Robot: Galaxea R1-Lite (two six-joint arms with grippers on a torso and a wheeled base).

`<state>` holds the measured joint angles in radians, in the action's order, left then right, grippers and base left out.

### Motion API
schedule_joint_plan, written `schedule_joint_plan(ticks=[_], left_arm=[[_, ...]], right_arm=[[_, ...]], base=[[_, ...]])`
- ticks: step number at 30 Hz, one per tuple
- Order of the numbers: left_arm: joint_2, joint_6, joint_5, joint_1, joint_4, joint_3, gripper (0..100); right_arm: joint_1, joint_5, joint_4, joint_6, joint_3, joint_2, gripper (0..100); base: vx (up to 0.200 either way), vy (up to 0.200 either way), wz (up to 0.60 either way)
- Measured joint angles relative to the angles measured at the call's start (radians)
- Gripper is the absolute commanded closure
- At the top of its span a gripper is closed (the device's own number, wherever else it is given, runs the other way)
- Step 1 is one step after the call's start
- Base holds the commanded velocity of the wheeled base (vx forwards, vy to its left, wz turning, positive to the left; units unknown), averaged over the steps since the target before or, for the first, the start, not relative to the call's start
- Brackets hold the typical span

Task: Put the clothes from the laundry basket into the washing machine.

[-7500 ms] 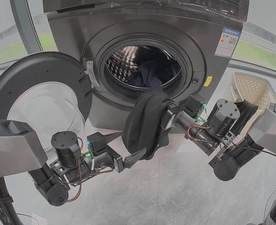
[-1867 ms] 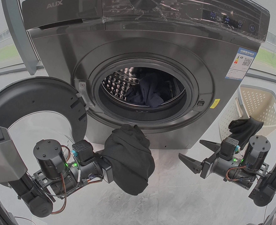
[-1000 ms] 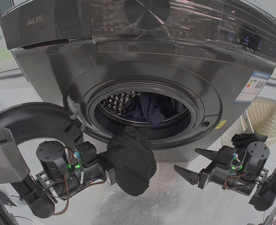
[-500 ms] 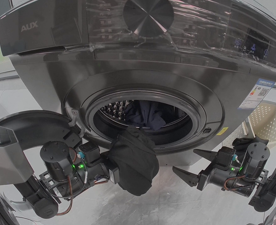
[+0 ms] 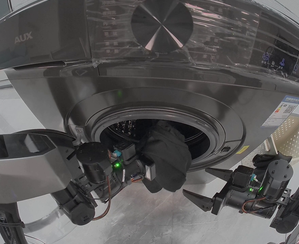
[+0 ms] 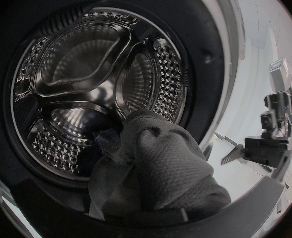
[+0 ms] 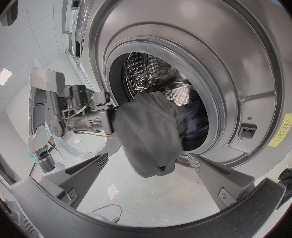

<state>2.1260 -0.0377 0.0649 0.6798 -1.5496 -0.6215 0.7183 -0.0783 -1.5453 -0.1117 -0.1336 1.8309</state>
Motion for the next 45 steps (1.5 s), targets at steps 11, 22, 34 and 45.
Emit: schedule_joint_plan(ticks=[11,22,34,45], left_arm=[[0.184,-0.011,-0.071,-0.034,0.005,-0.343,100],[0.331,-0.013,-0.084,-0.052,0.089,-0.595,100],[0.41,-0.017,-0.133,-0.1,0.33,-0.97,100],[0.475,-0.035,-0.186,-0.128,0.415,-1.152,0]], right_arm=[[0.006,0.002,0.001,0.001,0.003,-0.008,0],[0.006,0.002,0.0,0.001,0.002,-0.01,0],[0.005,0.001,0.0,0.001,0.0,-0.01,0],[0.003,0.001,0.0,0.001,0.0,-0.009,0]], base=[[0.0,0.0,0.0],[0.0,0.0,0.0],[0.0,0.0,0.0],[0.0,0.0,0.0]])
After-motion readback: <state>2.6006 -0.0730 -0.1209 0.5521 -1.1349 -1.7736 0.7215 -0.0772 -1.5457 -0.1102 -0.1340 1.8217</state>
